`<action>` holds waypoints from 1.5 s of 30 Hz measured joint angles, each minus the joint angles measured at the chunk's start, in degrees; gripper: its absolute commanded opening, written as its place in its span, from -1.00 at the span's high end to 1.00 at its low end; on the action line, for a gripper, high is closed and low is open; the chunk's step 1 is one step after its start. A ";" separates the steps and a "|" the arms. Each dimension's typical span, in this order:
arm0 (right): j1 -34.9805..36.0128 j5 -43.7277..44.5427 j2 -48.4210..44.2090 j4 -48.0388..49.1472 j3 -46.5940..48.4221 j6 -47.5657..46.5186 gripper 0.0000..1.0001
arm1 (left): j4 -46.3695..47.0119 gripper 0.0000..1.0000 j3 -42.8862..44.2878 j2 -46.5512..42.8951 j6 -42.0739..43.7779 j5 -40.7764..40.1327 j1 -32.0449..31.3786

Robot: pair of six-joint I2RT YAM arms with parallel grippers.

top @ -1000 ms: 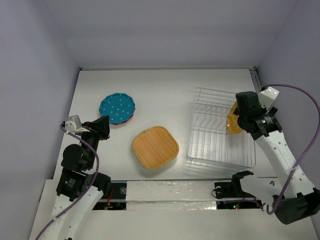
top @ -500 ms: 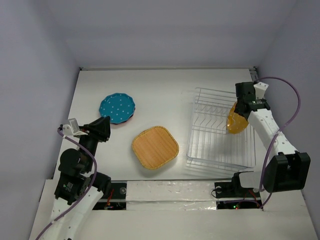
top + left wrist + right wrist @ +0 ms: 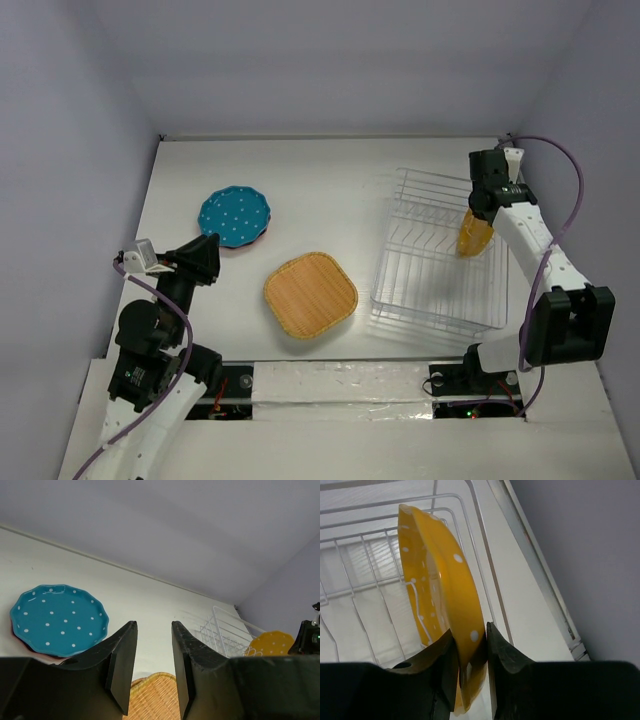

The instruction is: Unload the plates from the dish rack

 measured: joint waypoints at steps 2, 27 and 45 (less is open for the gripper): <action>0.39 0.48 0.37 0.35 0.68 -1.95 1.00 | 0.00 0.38 0.00 0.00 0.00 0.00 0.00; 22.03 -11.69 -11.15 1.36 14.21 6.36 1.00 | -0.26 -0.34 0.00 0.66 0.00 -0.02 0.00; 41.53 -35.26 46.16 31.15 38.45 35.01 1.00 | -2.05 -0.98 0.00 1.66 -0.55 0.00 0.00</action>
